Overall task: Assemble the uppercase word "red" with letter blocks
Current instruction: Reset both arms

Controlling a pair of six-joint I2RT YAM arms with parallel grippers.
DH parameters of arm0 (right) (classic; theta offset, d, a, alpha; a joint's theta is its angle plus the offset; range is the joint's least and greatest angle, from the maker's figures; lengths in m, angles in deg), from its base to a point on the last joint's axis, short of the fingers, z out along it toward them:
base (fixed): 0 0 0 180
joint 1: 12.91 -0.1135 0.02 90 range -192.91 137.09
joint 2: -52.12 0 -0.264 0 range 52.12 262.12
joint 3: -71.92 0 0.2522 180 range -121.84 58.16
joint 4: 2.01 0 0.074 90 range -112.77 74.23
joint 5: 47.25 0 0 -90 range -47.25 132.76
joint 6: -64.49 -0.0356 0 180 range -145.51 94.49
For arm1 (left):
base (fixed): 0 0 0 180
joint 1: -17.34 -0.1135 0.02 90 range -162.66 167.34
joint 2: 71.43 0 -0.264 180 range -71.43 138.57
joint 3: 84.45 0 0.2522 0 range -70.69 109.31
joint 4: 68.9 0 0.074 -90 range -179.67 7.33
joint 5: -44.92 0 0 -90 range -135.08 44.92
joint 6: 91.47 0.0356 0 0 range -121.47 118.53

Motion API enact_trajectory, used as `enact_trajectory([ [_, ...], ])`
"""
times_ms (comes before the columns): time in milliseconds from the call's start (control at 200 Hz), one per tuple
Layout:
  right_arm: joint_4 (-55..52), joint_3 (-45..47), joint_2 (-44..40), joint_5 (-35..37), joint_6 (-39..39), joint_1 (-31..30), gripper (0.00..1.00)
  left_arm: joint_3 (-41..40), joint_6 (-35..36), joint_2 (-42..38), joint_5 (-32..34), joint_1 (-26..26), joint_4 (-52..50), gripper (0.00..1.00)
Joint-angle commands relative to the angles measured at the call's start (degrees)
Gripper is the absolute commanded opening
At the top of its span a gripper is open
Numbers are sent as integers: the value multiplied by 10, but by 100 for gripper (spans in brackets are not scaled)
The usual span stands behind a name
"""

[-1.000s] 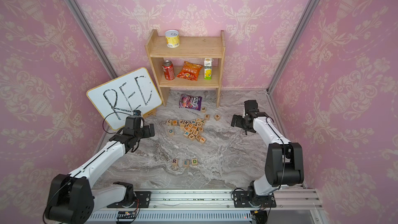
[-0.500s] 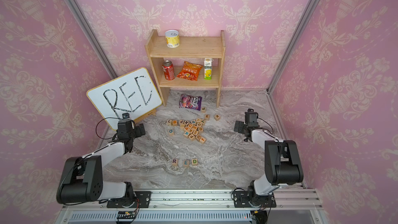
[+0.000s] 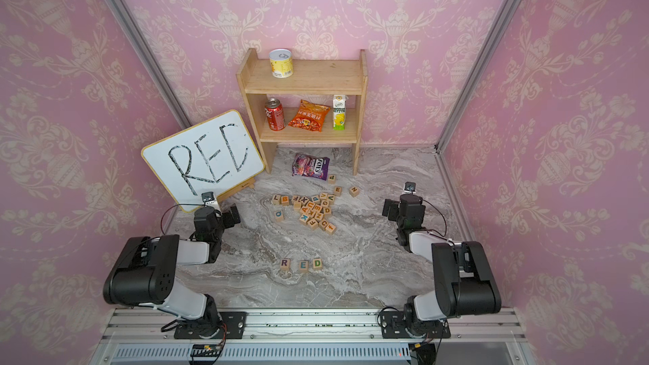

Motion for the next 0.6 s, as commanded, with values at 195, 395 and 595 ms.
enact_trajectory([
  [195,68,4,5,8,36,-14,100,25,36,40,-18,16,55,99],
  [395,90,16,3,-10,43,-13,100,25,47,51,-23,21,71,99],
  [595,208,70,25,-44,57,-13,100,27,49,50,-21,23,68,99],
])
